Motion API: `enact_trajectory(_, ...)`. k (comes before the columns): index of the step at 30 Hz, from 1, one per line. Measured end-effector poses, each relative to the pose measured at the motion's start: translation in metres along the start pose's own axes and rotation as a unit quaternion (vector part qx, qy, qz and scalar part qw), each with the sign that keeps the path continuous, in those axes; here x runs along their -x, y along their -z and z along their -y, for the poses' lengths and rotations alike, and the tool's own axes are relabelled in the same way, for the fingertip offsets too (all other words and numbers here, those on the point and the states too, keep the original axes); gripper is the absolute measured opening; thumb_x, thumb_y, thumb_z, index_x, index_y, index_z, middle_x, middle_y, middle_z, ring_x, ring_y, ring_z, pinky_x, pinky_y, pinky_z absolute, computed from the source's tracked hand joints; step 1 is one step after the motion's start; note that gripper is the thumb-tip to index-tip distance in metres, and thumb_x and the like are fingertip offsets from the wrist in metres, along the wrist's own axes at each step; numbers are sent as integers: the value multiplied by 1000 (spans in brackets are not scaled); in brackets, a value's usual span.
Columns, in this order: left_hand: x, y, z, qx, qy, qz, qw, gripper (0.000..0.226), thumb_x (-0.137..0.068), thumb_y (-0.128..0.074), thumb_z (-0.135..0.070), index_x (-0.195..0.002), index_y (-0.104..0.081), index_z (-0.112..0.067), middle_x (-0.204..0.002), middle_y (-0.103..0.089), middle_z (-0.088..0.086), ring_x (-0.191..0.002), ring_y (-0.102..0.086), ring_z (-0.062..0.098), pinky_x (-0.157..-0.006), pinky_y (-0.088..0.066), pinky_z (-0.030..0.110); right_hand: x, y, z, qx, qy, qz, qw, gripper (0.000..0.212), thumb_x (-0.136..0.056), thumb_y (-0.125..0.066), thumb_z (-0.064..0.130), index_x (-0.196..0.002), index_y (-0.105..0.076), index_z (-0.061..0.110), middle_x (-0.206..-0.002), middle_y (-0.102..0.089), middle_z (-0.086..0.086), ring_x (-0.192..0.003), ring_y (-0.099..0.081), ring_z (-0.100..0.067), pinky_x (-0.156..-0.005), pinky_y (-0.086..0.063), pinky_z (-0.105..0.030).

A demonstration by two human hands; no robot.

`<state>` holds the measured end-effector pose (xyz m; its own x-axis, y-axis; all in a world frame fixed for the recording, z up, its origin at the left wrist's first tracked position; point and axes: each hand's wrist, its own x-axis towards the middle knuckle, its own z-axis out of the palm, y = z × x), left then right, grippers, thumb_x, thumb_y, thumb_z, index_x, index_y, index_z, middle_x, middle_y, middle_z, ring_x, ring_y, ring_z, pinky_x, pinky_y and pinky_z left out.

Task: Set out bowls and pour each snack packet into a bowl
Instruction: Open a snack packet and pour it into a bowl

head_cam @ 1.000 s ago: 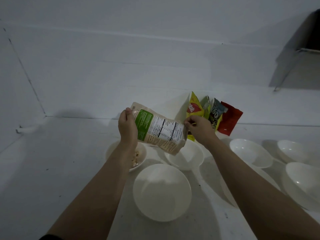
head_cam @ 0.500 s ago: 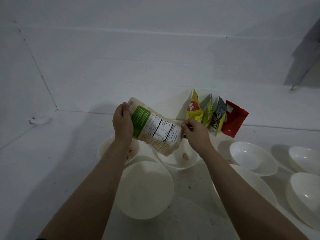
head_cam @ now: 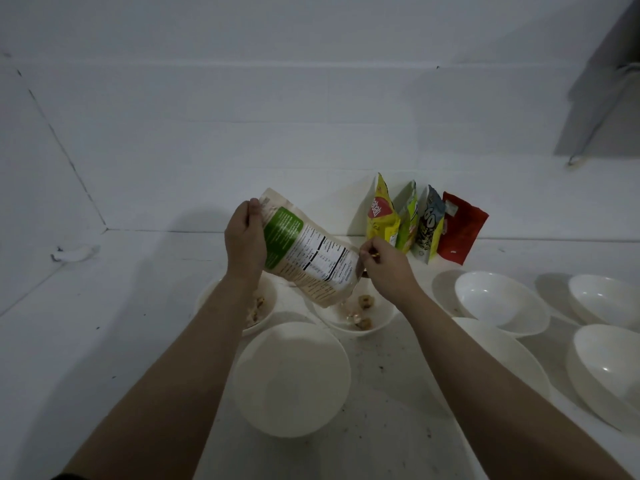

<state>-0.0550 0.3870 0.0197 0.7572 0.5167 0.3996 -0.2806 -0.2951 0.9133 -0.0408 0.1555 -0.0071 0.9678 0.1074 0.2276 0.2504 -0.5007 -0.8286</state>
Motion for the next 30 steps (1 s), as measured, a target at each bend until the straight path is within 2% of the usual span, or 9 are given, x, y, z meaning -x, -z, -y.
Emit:
enact_trajectory(8, -3, 9, 2, -29, -16, 36, 999, 43, -102, -36, -43, -73, -42, -13, -66, -44, -6, -64, -43, 13, -63, -37, 31, 5, -7, -1, 7, 13, -50, 999, 15, -99, -52, 11, -86, -58, 14, -76, -64, 6, -81, -63, -19, -82, -55, -49)
enact_trajectory(11, -2, 11, -3, -33, -29, 48, 998, 40, -103, -36, -39, -73, -42, -14, -66, -44, -5, -62, -43, 11, -60, -37, 29, 4, -5, 0, 1, 25, -72, 997, 15, -99, -52, 9, -86, -58, 14, -74, -62, 12, -76, -62, -10, -80, -56, -45)
enact_trajectory(16, -2, 13, -9, -27, -61, 73, 995, 43, -104, -36, -37, -80, -42, -2, -69, -46, 1, -63, -44, 13, -59, -38, 30, 6, -3, 2, 2, 41, -94, 995, 18, -99, -53, 10, -82, -55, 17, -74, -61, 13, -82, -65, -23, -74, -54, -40)
enact_trajectory(20, -4, 12, -14, -35, -62, 85, 994, 43, -104, -35, -36, -83, -45, -1, -71, -49, 1, -62, -46, 10, -58, -40, 27, 7, -2, 3, -14, 58, -93, 994, 8, -100, -55, 19, -96, -61, 16, -82, -63, 12, -82, -63, -10, -69, -48, -27)
enact_trajectory(22, -3, 11, -18, -40, -63, 98, 992, 41, -105, -34, -34, -82, -44, -1, -69, -47, -1, -59, -45, 5, -55, -39, 21, 7, -3, 6, -16, 70, -60, 996, 15, -99, -57, 25, -109, -66, 19, -88, -66, 10, -83, -60, 2, -70, -47, -19)
enact_trajectory(24, -1, 11, -19, -45, -65, 103, 992, 37, -105, -35, -32, -79, -44, -6, -68, -48, -3, -57, -44, 2, -53, -38, 16, 7, -4, 8, -25, 63, -70, 995, 15, -98, -58, 21, -105, -70, 17, -84, -68, 7, -77, -59, 9, -67, -45, -12)
enact_trajectory(26, 0, 13, -18, -41, -78, 87, 992, 31, -103, -40, -31, -85, -51, -9, -75, -54, -2, -63, -49, 3, -57, -42, 18, 7, -3, 8, -54, 46, -103, 992, 13, -98, -57, 18, -95, -70, 17, -77, -69, 4, -73, -61, 3, -66, -47, -17)
enact_trajectory(28, 4, 14, -13, -20, -101, 45, 994, 24, -100, -49, -29, -101, -56, -7, -97, -58, 5, -83, -54, 6, -67, -48, 21, 9, -1, 10, -77, 35, -122, 989, 14, -98, -57, 20, -91, -69, 19, -76, -71, 2, -77, -65, -11, -69, -49, -27)
enact_trajectory(30, 14, 13, -10, 30, -65, 18, 997, 31, -97, -56, -25, -120, -49, -6, -121, -47, 9, -104, -48, 10, -76, -46, 8, 13, 0, 9, -98, 32, -135, 985, 13, -98, -57, 20, -91, -69, 22, -80, -71, 2, -81, -65, -15, -71, -49, -31)
